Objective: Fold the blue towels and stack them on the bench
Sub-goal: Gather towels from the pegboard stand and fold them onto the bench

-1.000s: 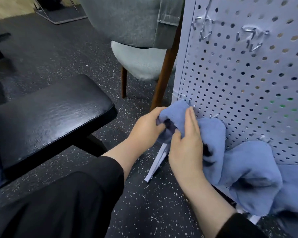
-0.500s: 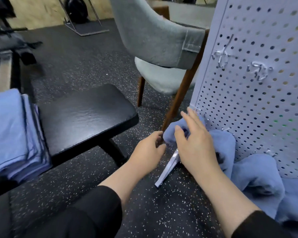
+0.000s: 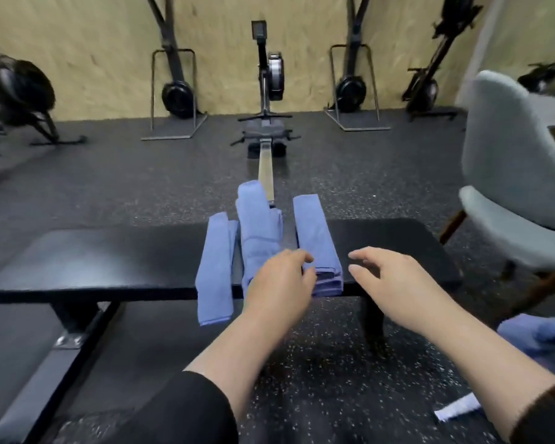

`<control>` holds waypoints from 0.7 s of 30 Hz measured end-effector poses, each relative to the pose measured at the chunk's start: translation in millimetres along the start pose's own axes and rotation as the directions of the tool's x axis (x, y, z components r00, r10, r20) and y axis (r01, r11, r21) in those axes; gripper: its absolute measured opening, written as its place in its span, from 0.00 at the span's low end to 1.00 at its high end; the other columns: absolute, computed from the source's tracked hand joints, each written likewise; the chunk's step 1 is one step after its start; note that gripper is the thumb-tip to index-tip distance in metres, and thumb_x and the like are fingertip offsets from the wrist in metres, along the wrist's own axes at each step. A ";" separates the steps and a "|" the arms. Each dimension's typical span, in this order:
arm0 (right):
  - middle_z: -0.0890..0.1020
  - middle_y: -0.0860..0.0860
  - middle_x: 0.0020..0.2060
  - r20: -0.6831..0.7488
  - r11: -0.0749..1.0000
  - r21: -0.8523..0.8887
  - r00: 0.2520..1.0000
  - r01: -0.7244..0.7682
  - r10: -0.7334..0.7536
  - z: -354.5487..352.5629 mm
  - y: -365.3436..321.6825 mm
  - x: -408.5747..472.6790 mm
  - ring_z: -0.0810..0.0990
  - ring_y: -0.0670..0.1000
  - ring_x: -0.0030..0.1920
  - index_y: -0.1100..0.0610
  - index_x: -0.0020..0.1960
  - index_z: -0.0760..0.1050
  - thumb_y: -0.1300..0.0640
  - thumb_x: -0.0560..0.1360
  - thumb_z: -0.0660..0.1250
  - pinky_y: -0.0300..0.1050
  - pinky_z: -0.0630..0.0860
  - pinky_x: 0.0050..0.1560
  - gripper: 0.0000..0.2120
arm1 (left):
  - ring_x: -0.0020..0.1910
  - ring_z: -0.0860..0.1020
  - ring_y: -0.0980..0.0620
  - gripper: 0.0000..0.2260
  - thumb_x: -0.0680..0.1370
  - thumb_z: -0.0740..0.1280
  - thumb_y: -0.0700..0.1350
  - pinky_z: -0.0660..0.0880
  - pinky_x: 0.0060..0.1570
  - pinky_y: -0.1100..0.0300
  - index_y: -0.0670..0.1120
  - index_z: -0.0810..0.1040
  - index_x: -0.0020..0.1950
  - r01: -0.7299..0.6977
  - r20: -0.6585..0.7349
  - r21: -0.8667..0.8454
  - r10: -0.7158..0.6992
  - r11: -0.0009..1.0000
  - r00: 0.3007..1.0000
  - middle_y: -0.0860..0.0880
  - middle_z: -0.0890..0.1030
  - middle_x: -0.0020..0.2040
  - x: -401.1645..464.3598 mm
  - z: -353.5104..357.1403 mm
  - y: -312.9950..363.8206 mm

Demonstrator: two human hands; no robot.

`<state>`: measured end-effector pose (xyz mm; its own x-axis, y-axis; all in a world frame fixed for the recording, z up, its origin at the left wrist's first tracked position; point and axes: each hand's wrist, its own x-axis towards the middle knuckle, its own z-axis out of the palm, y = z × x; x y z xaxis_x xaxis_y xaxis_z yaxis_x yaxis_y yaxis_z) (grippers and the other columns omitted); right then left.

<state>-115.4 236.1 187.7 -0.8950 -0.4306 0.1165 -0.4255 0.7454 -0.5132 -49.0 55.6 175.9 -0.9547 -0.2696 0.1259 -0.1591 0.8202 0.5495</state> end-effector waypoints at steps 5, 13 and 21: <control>0.78 0.51 0.68 0.082 0.994 -0.101 0.996 -0.035 0.043 37.0 -30.4 31.2 0.76 0.53 0.66 0.51 0.75 0.70 0.48 0.83 0.63 0.47 0.71 0.60 0.22 | 0.59 0.76 0.44 0.12 0.83 0.60 0.49 0.75 0.53 0.50 0.49 0.80 0.61 -0.031 0.013 0.117 0.030 0.993 0.999 0.48 0.80 0.58 -9.3 -5.9 -46.2; 0.76 0.57 0.68 0.099 0.951 -0.305 0.991 -0.051 0.085 89.1 -28.5 91.2 0.75 0.60 0.66 0.59 0.73 0.69 0.50 0.82 0.64 0.52 0.73 0.61 0.23 | 0.55 0.75 0.44 0.11 0.83 0.60 0.51 0.75 0.52 0.49 0.49 0.79 0.56 -0.048 0.001 0.134 0.048 0.990 0.999 0.49 0.79 0.52 9.3 -4.5 -78.9; 0.76 0.54 0.58 0.066 0.888 -0.459 0.995 -0.036 0.075 141.5 -5.4 117.1 0.75 0.58 0.61 0.59 0.60 0.69 0.45 0.80 0.65 0.57 0.67 0.67 0.19 | 0.56 0.76 0.43 0.12 0.83 0.59 0.49 0.74 0.51 0.49 0.48 0.80 0.58 -0.102 -0.015 0.144 0.105 0.984 0.994 0.48 0.79 0.53 18.0 -2.9 -67.5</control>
<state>-199.0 109.6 83.7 -0.9136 -0.4062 0.0209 -0.4066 0.9110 -0.0691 -54.7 -6.1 143.5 -0.9621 -0.1897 0.1958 -0.0957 0.9076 0.4088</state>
